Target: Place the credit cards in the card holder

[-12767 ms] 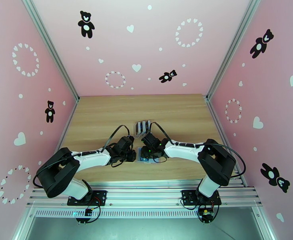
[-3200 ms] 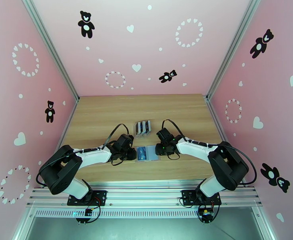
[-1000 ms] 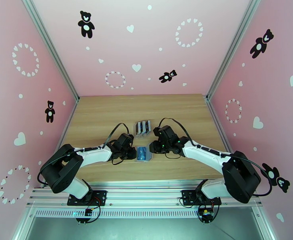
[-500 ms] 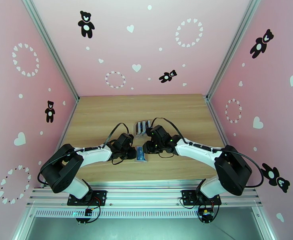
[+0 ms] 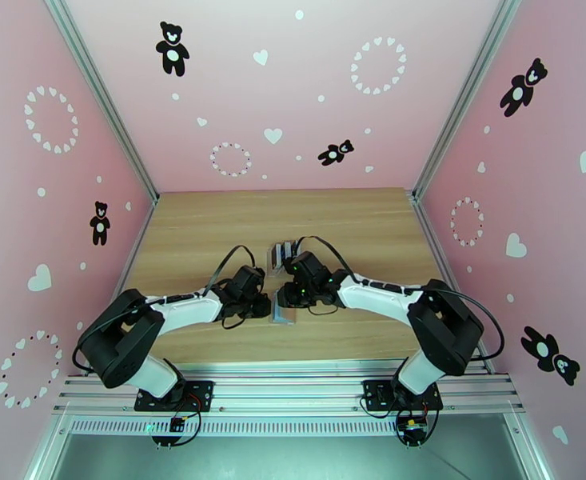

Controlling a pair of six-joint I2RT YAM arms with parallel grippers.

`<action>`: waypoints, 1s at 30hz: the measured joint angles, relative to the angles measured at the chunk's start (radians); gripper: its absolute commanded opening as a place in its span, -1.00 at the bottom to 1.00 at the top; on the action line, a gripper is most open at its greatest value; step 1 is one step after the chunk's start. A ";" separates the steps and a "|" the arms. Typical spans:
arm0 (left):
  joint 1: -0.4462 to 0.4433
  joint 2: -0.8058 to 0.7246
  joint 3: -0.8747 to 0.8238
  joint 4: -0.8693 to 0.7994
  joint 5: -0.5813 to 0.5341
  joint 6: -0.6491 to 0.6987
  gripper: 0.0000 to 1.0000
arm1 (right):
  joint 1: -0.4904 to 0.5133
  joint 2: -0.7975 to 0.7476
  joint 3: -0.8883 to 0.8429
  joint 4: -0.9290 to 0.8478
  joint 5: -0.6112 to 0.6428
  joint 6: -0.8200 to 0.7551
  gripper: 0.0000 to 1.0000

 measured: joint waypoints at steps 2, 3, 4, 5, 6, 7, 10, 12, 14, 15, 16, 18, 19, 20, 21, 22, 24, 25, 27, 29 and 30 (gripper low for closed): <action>0.006 -0.021 -0.012 -0.018 -0.020 0.000 -0.68 | 0.003 0.019 0.009 0.005 -0.002 0.005 -0.46; 0.009 -0.031 -0.018 -0.027 -0.026 0.001 -0.68 | 0.005 0.026 0.013 0.007 -0.002 0.007 -0.46; 0.013 -0.043 -0.025 -0.036 -0.037 0.002 -0.68 | 0.007 0.035 0.017 0.011 -0.003 0.007 -0.45; 0.016 -0.056 -0.031 -0.048 -0.045 0.003 -0.68 | 0.009 0.043 0.021 0.012 -0.003 0.006 -0.42; 0.019 -0.064 -0.037 -0.056 -0.051 0.003 -0.68 | 0.011 0.051 0.025 0.013 -0.002 0.007 -0.39; 0.022 -0.075 -0.042 -0.065 -0.058 0.004 -0.68 | 0.013 0.060 0.029 0.013 -0.002 0.007 -0.36; 0.029 -0.100 -0.055 -0.083 -0.074 0.004 -0.68 | 0.018 0.086 0.040 0.016 -0.002 0.009 -0.23; 0.032 -0.114 -0.063 -0.091 -0.077 0.004 -0.68 | 0.020 0.098 0.045 0.016 -0.002 0.007 -0.16; 0.036 -0.122 -0.067 -0.100 -0.079 0.004 -0.68 | 0.024 0.108 0.049 0.016 -0.002 0.009 -0.10; 0.037 -0.125 -0.069 -0.101 -0.081 0.004 -0.67 | 0.025 0.113 0.052 0.015 -0.003 0.010 -0.07; 0.038 -0.127 -0.072 -0.103 -0.081 0.004 -0.67 | 0.026 0.117 0.056 0.015 -0.003 0.010 -0.04; 0.041 -0.131 -0.077 -0.106 -0.081 0.004 -0.67 | 0.030 0.123 0.064 0.016 -0.006 0.010 0.06; 0.042 -0.133 -0.080 -0.107 -0.081 0.004 -0.67 | 0.031 0.126 0.068 0.015 -0.007 0.012 0.16; 0.043 -0.135 -0.081 -0.108 -0.081 0.004 -0.67 | 0.032 0.128 0.070 0.017 -0.009 0.010 0.25; 0.045 -0.138 -0.082 -0.108 -0.081 0.004 -0.67 | 0.033 0.130 0.074 0.018 -0.012 0.009 0.31; 0.045 -0.140 -0.082 -0.110 -0.082 0.004 -0.67 | 0.033 0.130 0.077 0.019 -0.014 0.010 0.34; 0.049 -0.146 -0.083 -0.113 -0.084 0.004 -0.67 | 0.036 0.130 0.083 0.020 -0.016 0.011 0.42; 0.050 -0.151 -0.084 -0.115 -0.086 0.004 -0.67 | 0.037 0.130 0.084 0.019 -0.016 0.011 0.43; 0.054 -0.161 -0.085 -0.119 -0.089 0.004 -0.67 | 0.039 0.130 0.088 0.019 -0.018 0.010 0.44; 0.058 -0.171 -0.088 -0.126 -0.092 0.004 -0.67 | 0.040 0.130 0.090 0.019 -0.021 0.010 0.45; 0.060 -0.175 -0.089 -0.129 -0.093 0.004 -0.67 | 0.040 0.130 0.090 0.019 -0.023 0.010 0.46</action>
